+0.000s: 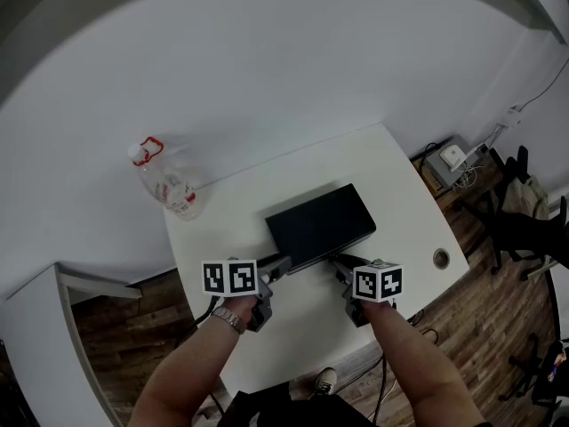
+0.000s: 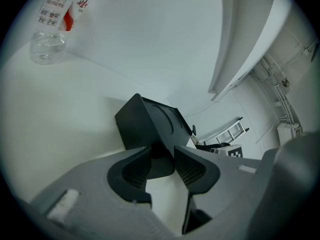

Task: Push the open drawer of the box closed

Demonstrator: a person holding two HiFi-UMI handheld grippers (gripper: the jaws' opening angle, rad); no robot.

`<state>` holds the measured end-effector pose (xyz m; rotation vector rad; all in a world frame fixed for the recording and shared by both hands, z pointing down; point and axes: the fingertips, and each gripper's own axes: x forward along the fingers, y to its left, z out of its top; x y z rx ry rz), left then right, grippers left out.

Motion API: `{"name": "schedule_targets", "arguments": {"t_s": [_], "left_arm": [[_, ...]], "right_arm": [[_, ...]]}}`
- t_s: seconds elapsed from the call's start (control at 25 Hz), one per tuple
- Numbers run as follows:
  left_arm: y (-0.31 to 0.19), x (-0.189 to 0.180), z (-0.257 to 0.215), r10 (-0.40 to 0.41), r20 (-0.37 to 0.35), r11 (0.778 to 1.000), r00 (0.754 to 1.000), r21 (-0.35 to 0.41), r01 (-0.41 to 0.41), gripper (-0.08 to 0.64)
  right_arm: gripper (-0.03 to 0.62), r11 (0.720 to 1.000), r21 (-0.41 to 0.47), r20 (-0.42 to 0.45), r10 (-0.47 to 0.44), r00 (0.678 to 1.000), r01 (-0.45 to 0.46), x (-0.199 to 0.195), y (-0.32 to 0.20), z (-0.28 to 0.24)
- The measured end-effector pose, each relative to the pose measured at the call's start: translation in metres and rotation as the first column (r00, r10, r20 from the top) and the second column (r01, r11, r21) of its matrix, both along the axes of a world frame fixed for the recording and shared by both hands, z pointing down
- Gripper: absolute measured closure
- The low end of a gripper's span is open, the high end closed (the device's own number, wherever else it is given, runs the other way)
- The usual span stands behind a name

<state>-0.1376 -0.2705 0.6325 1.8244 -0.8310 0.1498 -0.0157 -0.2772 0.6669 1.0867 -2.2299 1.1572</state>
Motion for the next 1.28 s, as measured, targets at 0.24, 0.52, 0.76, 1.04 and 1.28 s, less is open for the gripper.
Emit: {"name": "schedule_targets", "arguments": {"t_s": [0.24,0.52,0.76,1.04,1.28], "left_arm": [[0.001,0.001,-0.002,0.002,0.002,1.0,1.0,0.019,-0.002,0.405],[0.007,-0.01,-0.006,-0.066,-0.072,0.996,0.995,0.056,0.07,0.408],[0.033,-0.021,-0.013,-0.087,-0.064,0.993,0.994,0.07,0.091,0.411],[0.077,-0.006,-0.028,-0.081,-0.059,0.991,0.995,0.101,0.087,0.56],[0.144,0.04,-0.049,0.012,-0.048,0.987,0.999,0.158,-0.004,0.56]], "right_arm": [[0.517,1.0,-0.002,0.013,0.011,1.0,-0.011,0.001,0.0,0.0],[0.471,0.998,-0.023,0.034,0.055,0.998,-0.054,0.013,0.008,0.004],[0.531,0.997,0.005,0.066,0.079,0.995,-0.08,0.036,0.031,-0.012],[0.589,0.995,0.059,0.152,0.071,0.986,-0.08,0.06,0.075,-0.047],[0.589,0.993,0.095,0.264,0.042,0.964,-0.07,0.088,0.144,-0.089]]}}
